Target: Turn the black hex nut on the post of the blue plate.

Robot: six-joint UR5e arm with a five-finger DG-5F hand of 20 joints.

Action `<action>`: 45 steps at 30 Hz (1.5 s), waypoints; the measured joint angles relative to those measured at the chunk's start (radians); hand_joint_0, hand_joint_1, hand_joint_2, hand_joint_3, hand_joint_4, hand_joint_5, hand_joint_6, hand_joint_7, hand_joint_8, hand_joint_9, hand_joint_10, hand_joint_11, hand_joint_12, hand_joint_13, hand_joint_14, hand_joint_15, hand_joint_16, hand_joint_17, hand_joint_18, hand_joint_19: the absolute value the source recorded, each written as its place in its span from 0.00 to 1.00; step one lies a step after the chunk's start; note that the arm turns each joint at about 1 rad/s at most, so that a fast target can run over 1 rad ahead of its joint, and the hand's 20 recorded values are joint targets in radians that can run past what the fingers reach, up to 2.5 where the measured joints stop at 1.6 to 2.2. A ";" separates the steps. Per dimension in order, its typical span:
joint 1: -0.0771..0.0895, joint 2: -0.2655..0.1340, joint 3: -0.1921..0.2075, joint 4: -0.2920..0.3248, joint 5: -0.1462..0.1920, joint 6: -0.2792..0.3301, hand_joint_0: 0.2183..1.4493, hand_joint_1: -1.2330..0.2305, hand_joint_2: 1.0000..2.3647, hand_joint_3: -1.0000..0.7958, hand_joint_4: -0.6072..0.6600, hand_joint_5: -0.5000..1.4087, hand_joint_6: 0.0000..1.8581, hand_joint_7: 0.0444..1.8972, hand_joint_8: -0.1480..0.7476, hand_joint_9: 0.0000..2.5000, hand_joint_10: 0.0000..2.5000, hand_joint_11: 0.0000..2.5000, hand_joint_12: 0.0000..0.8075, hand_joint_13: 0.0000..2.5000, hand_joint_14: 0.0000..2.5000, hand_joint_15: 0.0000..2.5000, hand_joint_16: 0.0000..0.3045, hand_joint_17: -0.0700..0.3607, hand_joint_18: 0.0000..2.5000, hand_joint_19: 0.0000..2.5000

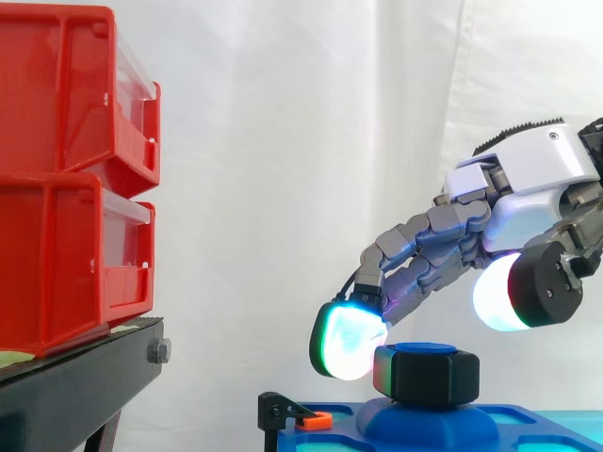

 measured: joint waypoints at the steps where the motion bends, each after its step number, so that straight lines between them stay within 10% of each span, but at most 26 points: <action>1: -0.002 0.000 0.000 0.000 -0.004 0.000 0.20 0.51 0.00 0.28 0.66 0.17 0.27 0.43 0.48 0.16 0.00 0.00 0.48 0.13 0.00 0.01 0.17 0.43 0.08 0.07; 22: -0.049 0.001 0.010 -0.003 -0.092 0.000 0.20 0.51 0.00 0.28 0.67 0.17 0.27 0.43 0.48 0.16 0.00 0.00 0.49 0.12 0.00 0.00 0.17 0.43 0.08 0.07; 32: -0.030 0.000 0.070 0.002 -0.074 -0.006 0.19 0.52 0.00 0.28 0.67 0.17 0.27 0.43 0.48 0.16 0.00 0.00 0.50 0.12 0.00 0.00 0.17 0.44 0.08 0.06; 45: 0.022 0.000 -0.001 0.109 -0.004 -0.006 0.19 0.53 0.00 0.28 0.67 0.17 0.27 0.43 0.48 0.16 0.00 0.00 0.50 0.11 0.00 0.00 0.17 0.44 0.07 0.07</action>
